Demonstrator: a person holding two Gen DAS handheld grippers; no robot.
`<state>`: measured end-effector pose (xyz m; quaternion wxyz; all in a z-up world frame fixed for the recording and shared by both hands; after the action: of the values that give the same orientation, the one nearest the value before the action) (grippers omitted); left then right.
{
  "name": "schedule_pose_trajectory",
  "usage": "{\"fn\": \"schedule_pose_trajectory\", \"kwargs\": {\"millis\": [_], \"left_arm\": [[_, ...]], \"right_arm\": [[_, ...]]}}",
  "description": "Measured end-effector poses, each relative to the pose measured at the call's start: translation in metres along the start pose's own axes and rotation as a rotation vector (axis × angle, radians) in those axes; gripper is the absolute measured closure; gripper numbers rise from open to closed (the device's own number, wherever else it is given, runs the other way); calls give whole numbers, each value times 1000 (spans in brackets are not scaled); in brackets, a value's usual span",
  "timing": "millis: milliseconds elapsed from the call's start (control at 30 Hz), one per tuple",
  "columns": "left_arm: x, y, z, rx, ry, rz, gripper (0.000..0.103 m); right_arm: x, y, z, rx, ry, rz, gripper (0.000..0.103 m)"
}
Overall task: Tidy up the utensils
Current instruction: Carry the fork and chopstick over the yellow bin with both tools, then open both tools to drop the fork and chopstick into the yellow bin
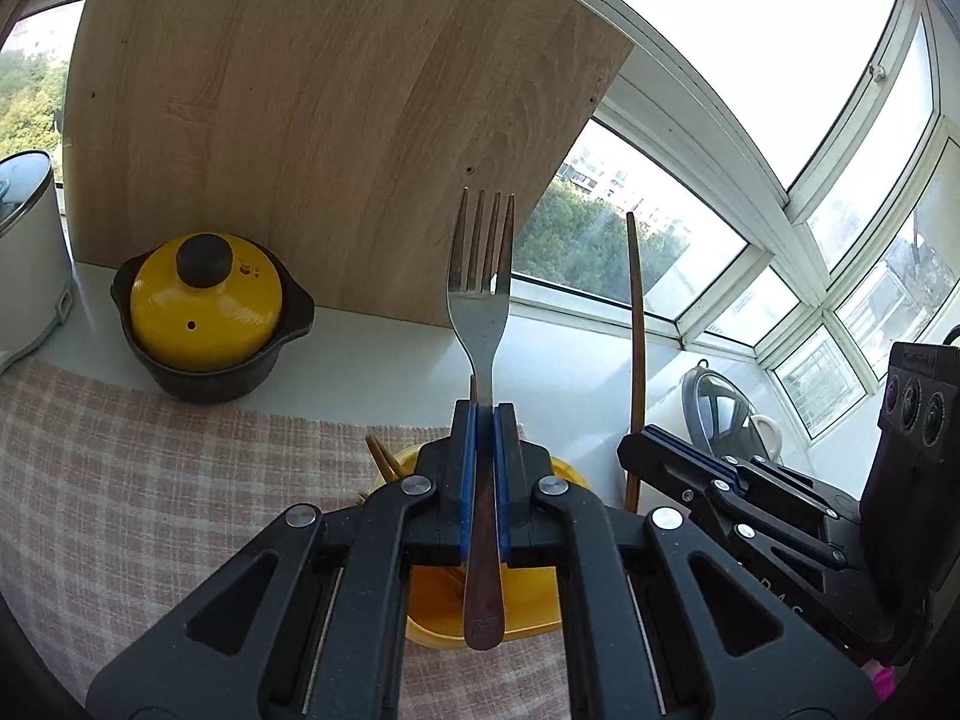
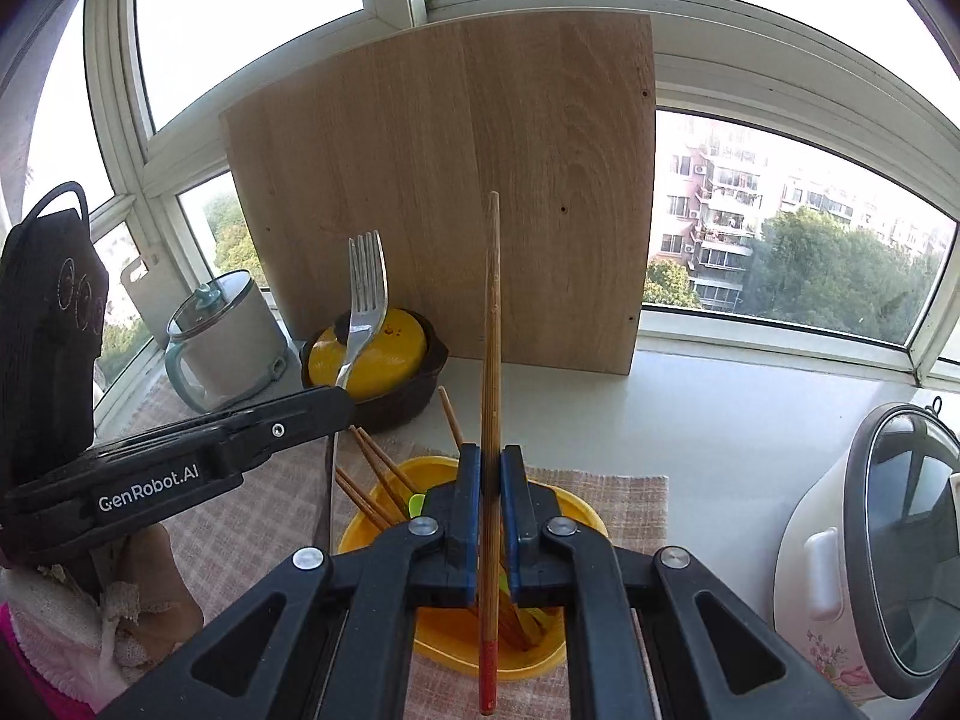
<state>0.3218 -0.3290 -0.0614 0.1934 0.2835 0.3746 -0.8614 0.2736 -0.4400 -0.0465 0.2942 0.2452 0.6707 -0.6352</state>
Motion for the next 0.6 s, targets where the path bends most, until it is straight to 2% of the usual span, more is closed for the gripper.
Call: {"fn": "schedule_pose_trajectory", "kwargs": {"millis": [333, 600], "left_arm": [[11, 26, -5, -59, 34, -4, 100], [14, 29, -4, -92, 66, 26, 100]], "right_arm": [[-10, 36, 16, 11, 25, 0, 99], [0, 56, 20, -5, 39, -29, 99]]}}
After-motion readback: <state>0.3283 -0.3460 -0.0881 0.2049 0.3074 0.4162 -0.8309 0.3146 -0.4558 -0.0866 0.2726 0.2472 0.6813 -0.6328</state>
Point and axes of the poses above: each gripper's, at about its wrist camera, not at the fingertips, and y roughly the way its jaws point, z to its right, x to its underside, the point moved 7 cm from there along y, roughly the way its jaws point, and after that the axes turned 8 degrees about x, right-handed, at the moved point
